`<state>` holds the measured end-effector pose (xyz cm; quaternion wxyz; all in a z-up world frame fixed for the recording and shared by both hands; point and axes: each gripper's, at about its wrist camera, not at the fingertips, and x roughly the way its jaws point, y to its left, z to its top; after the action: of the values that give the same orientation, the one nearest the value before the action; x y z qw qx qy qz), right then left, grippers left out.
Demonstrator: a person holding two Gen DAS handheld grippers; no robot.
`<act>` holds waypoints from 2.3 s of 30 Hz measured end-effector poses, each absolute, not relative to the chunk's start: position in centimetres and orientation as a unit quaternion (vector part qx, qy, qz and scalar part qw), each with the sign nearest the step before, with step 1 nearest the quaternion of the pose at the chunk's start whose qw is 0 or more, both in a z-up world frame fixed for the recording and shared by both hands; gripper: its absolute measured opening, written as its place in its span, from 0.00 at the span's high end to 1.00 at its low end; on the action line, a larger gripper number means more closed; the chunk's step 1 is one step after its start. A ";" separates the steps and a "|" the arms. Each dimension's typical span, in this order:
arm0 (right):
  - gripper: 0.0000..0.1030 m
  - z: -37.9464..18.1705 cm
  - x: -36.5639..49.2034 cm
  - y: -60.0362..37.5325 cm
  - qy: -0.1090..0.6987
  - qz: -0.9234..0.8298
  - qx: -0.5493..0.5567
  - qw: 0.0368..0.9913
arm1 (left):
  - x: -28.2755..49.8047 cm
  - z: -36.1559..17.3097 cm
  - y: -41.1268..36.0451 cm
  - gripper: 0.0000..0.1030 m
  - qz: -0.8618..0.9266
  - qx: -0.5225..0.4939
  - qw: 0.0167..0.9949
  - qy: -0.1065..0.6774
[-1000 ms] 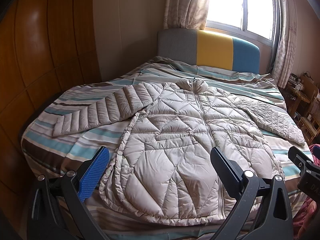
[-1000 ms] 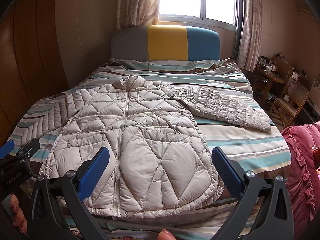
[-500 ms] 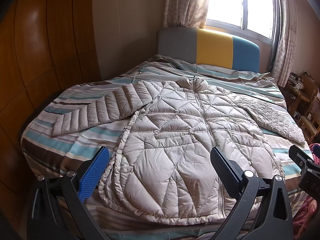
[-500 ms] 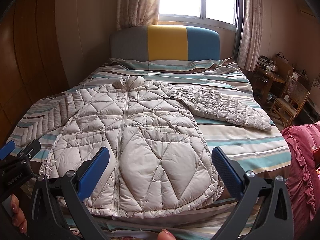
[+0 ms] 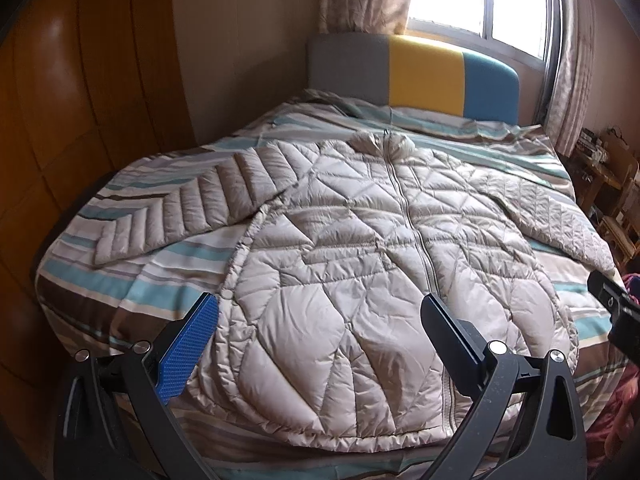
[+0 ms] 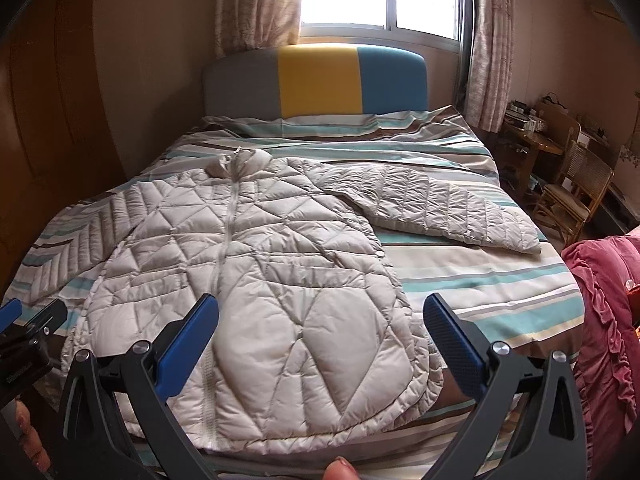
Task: Fold large clothes
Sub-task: 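Move the right tool to the jacket sleeve and close on its cuff, then lift the sleeve with the right tool and fold it over the jacket body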
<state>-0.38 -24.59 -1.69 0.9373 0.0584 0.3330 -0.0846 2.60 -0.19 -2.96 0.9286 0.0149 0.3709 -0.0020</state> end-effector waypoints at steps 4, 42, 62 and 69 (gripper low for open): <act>0.02 -3.4 1.4 -26.2 0.309 -0.094 0.045 0.945 | 4.7 -4.7 -0.2 0.03 -0.016 0.015 0.918 0.396; 0.20 -17.9 17.7 -60.6 0.375 -0.400 0.246 0.799 | 25.6 -18.5 8.3 0.03 0.104 0.034 0.901 0.419; 0.90 -13.9 21.5 -51.6 0.302 -0.387 0.038 0.870 | 25.7 -18.7 7.8 0.03 0.115 0.055 0.898 0.420; 0.90 -13.2 24.5 -41.4 0.277 -0.293 -0.138 0.905 | 25.6 -18.7 7.8 0.03 0.115 0.055 0.899 0.420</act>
<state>24.52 -41.37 -13.22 0.9046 -0.1380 0.2768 -0.2934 25.64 7.84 -18.69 0.8986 0.0546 0.4199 0.1152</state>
